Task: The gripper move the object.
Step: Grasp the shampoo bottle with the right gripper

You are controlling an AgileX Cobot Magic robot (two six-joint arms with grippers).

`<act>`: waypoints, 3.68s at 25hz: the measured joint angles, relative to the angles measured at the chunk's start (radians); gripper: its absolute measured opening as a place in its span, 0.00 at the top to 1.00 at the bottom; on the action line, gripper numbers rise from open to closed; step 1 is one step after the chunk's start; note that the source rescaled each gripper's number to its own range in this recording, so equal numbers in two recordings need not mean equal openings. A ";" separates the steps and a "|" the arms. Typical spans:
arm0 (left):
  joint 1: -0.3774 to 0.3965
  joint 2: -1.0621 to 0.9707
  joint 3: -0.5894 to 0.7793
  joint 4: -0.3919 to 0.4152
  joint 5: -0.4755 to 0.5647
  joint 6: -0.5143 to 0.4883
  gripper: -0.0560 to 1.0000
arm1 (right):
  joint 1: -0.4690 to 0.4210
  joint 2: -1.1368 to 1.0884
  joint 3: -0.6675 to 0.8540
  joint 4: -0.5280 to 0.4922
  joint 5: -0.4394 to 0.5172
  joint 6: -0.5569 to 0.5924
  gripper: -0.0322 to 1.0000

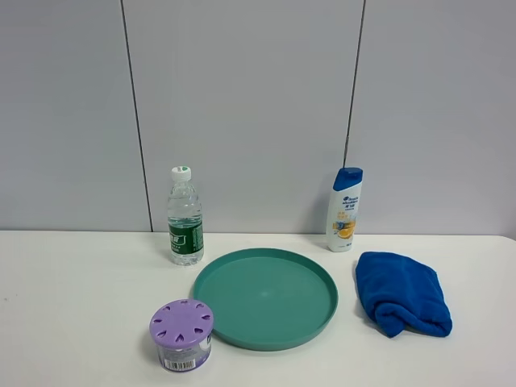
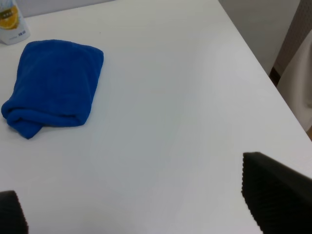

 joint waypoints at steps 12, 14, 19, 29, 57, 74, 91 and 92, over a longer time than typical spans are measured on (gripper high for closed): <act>0.000 0.000 0.000 0.000 0.000 0.000 0.00 | 0.000 0.000 0.000 0.000 0.000 0.000 0.25; 0.000 0.000 0.000 0.000 0.000 0.000 0.00 | 0.000 0.000 0.000 0.000 0.000 0.000 0.25; 0.000 0.000 0.000 0.000 0.000 0.000 0.00 | 0.000 0.000 0.000 0.000 0.000 0.000 0.25; 0.000 0.000 0.000 0.000 0.000 0.000 0.00 | 0.000 0.000 0.000 0.000 0.000 0.000 0.25; 0.000 0.000 0.000 0.000 0.000 0.000 0.00 | 0.000 0.619 -0.267 -0.008 -0.244 -0.082 0.25; 0.000 0.000 0.000 0.000 0.000 0.000 0.00 | 0.258 1.330 -0.332 -0.059 -0.907 -0.298 0.25; 0.000 0.000 0.000 0.000 0.000 0.000 0.00 | 0.262 1.767 -0.332 0.036 -1.321 -0.244 0.00; 0.000 0.000 0.000 0.000 0.000 0.000 0.00 | 0.255 1.784 -0.332 0.036 -1.347 -0.245 0.00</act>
